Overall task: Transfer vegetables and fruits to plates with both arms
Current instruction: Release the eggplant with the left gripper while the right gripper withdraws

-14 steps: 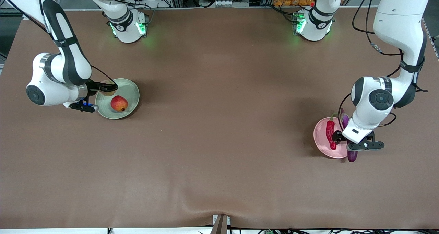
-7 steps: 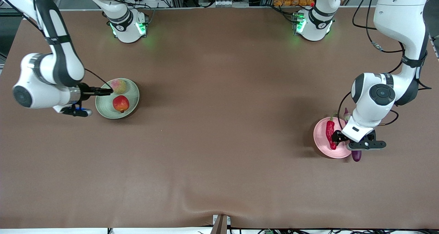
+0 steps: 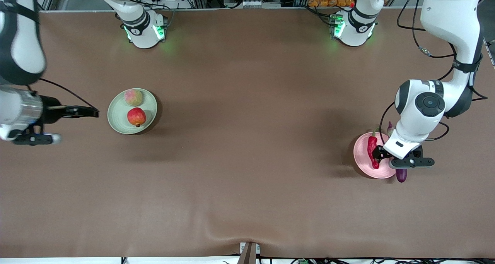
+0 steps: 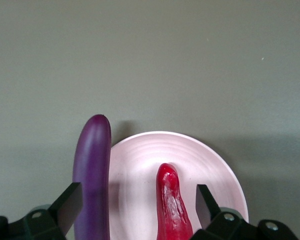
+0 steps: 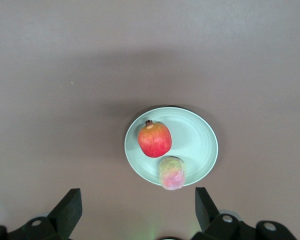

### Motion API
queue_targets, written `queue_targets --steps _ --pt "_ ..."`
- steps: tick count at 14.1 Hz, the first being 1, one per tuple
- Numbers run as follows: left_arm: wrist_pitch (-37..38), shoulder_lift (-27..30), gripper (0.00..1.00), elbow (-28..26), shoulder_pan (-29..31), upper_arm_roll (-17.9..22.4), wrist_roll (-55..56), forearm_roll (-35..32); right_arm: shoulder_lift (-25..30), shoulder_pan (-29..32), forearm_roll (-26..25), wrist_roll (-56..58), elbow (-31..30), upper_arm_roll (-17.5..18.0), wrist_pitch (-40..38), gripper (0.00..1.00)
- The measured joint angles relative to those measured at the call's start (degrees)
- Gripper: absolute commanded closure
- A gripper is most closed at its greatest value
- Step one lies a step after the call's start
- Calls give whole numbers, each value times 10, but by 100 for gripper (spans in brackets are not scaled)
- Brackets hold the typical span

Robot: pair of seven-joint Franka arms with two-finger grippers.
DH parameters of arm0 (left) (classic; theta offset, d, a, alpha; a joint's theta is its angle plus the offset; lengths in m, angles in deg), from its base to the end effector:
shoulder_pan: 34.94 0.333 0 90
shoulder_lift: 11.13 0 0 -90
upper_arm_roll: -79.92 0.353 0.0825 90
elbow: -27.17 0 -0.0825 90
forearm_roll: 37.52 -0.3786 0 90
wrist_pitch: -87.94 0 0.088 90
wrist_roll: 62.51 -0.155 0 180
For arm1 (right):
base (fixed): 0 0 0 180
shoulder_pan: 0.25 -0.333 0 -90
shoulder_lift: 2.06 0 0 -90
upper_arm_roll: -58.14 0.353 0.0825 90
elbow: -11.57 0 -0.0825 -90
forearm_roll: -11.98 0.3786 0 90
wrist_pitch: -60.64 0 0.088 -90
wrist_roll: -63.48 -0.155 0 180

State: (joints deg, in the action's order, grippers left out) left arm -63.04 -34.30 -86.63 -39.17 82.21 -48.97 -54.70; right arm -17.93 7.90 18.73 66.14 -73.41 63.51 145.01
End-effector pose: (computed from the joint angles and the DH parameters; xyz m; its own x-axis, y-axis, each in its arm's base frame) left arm 0.6558 -0.0239 0.2757 0.9642 -0.0673 0.2565 -0.0260 -0.9866 -0.1610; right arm 0.6037 -0.0163 0.4884 0.9614 0.0146 -0.2747 -0.0289 -0.9877 -0.1538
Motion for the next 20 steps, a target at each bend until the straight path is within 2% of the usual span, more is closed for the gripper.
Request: queue_targets --steps 4,7,9,11,13,16,20 --pt "106 71 0 15 -23 -7 0 0 -13 0 0 4 111 0 -109 0" --pt "188 139 0 17 -25 -29 1 1 21 -6 -13 4 161 -1 -186 0" --pt "246 177 0 22 -25 -43 3 22 74 -26 -25 3 143 -12 -190 0" --pt "319 212 0 36 -25 -48 2 61 135 -70 -27 2 75 -52 -147 0" --pt "417 239 0 65 -25 -55 -2 75 179 -95 -28 3 -1 -72 -97 0" --pt "536 251 0 136 -23 -68 -18 101 197 -94 -28 4 -43 -73 -82 0" --pt "624 251 0 208 -1 -68 -52 135 195 -72 -42 67 -32 -77 -79 0"
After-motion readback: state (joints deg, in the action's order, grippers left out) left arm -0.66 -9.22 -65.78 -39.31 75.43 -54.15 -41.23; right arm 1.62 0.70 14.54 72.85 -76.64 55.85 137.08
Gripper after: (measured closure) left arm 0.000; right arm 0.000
